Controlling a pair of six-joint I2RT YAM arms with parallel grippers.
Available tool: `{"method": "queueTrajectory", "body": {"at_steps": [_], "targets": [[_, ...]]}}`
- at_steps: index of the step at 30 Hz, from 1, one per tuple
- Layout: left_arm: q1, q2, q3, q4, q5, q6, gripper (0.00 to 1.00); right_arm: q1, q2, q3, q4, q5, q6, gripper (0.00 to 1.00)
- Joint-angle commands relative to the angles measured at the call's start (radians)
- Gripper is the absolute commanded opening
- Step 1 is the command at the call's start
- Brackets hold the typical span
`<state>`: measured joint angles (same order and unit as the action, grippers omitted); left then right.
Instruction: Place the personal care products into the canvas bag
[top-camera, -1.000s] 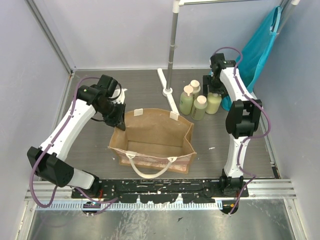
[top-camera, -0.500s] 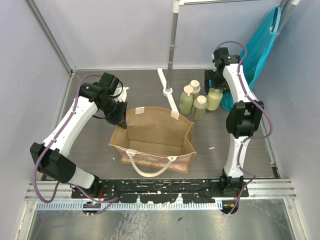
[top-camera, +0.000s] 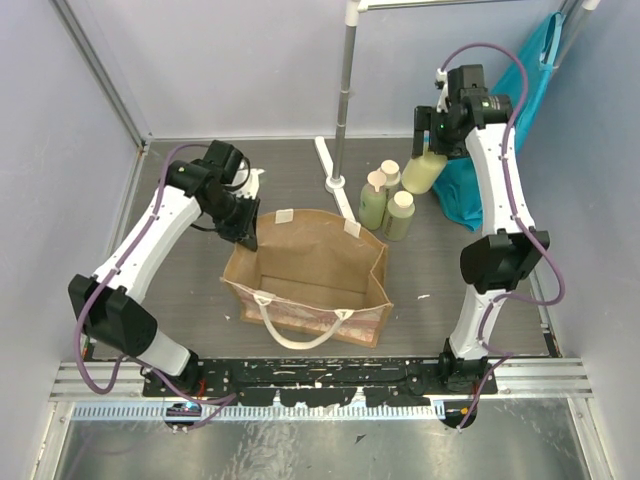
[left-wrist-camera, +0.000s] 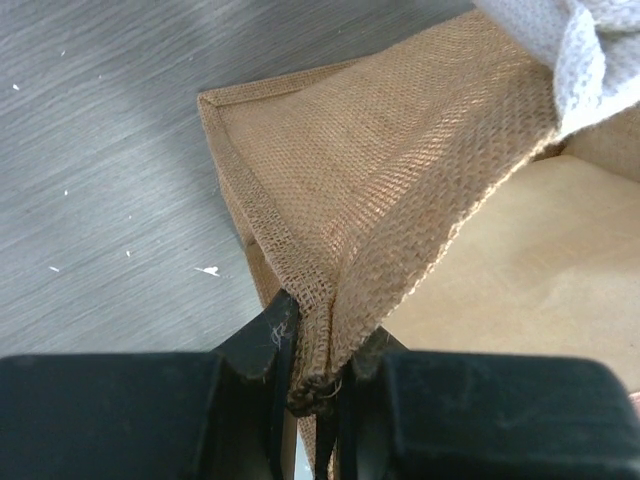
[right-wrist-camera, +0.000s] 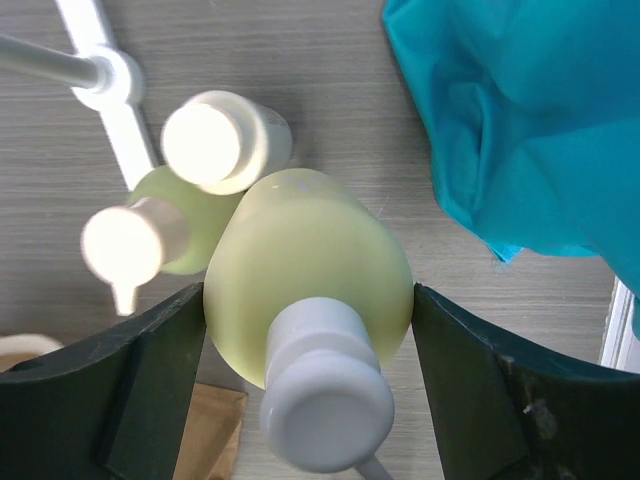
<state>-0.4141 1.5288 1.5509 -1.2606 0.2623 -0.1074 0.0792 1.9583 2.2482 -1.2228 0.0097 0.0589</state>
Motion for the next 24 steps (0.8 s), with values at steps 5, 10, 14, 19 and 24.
{"method": "queueTrajectory", "body": {"at_steps": [5, 10, 14, 19, 24], "targets": [[-0.002, 0.050, 0.034, 0.084, 0.044, 0.037, 0.00, 0.049, -0.179, 0.152, 0.044, -0.215, 0.046, 0.17], [-0.002, 0.073, 0.041, 0.104, 0.048, 0.057, 0.00, 0.099, -0.223, 0.144, 0.054, -0.278, 0.047, 0.17], [-0.002, 0.084, 0.043, 0.117, 0.051, 0.068, 0.00, 0.152, -0.258, 0.128, 0.090, -0.329, 0.058, 0.17], [-0.002, 0.093, 0.046, 0.134, 0.056, 0.076, 0.00, 0.228, -0.283, 0.130, 0.177, -0.411, 0.139, 0.16], [-0.002, 0.103, 0.055, 0.143, 0.058, 0.089, 0.00, 0.332, -0.264, 0.140, 0.188, -0.425, 0.157, 0.16]]}}
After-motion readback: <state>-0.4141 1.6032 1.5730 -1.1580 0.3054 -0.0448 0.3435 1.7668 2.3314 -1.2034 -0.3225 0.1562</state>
